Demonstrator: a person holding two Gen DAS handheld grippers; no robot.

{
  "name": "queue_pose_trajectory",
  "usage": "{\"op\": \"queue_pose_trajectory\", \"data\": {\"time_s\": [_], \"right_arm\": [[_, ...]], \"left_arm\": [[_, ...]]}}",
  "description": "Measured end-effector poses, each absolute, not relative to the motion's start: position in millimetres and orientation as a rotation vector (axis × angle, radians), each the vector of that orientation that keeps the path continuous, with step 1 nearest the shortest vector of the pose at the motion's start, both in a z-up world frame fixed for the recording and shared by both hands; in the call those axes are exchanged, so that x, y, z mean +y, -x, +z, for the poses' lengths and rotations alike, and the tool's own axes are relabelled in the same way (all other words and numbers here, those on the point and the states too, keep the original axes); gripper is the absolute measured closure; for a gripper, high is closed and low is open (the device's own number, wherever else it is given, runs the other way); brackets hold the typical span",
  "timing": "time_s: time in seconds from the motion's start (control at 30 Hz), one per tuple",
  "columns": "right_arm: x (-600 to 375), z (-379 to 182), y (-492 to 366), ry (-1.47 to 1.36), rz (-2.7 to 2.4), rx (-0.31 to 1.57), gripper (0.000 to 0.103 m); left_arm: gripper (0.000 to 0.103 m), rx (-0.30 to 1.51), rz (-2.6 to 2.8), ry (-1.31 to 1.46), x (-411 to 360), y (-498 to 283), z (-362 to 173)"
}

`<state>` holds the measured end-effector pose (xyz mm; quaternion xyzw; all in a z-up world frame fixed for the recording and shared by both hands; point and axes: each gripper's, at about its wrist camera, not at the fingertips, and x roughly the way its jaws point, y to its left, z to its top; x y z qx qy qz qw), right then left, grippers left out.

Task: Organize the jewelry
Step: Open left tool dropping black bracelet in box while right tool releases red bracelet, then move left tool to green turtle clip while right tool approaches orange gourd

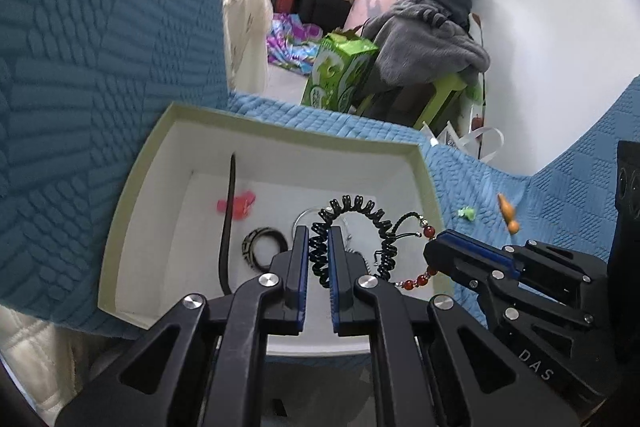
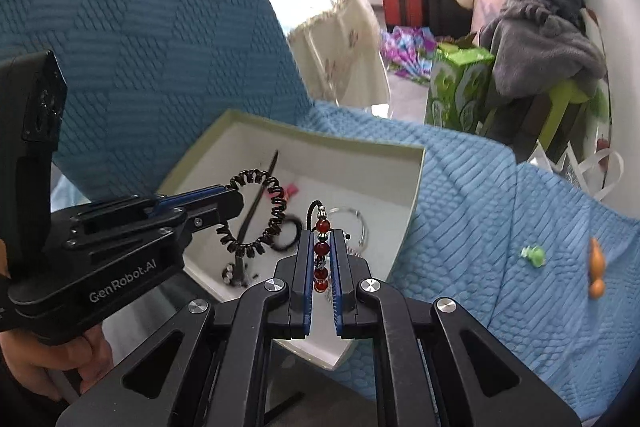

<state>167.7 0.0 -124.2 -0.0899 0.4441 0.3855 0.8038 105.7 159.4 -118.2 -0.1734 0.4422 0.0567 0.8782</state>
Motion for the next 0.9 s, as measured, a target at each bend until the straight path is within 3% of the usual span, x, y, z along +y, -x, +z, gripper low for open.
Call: {"op": "queue_pose_trajectory", "data": {"time_s": [0.2, 0.27, 0.3, 0.33, 0.43, 0.7, 0.9], "right_arm": [[-7.0, -120.4, -171.5, 0.161, 0.849, 0.963, 0.095], [-14.1, -111.7, -172.6, 0.142, 0.860, 0.944, 0.089], [-16.8, -107.5, -172.5, 0.134, 0.861, 0.935, 0.081], [-22.0, -102.0, -172.3, 0.123, 0.865, 0.922, 0.078], [-38.4, -85.5, -174.8, 0.107, 0.854, 0.880, 0.078], [-110.9, -50.6, -184.3, 0.118, 0.719, 0.744, 0.078], [-178.2, -67.9, -192.8, 0.107, 0.567, 0.727, 0.078]], "left_arm": [[0.094, 0.904, 0.126, 0.376, 162.5, -105.1, -113.9], [0.093, 0.894, 0.125, 0.365, 159.0, -106.3, -107.9], [0.092, 0.889, 0.123, 0.358, 156.9, -106.5, -104.7], [0.087, 0.884, 0.122, 0.354, 155.6, -107.5, -102.5], [0.055, 0.852, 0.129, 0.358, 149.1, -108.6, -92.2], [0.054, 0.786, 0.036, 0.351, 108.7, -117.5, -68.5], [0.054, 0.777, -0.055, 0.358, 66.0, -129.9, -67.0]]}}
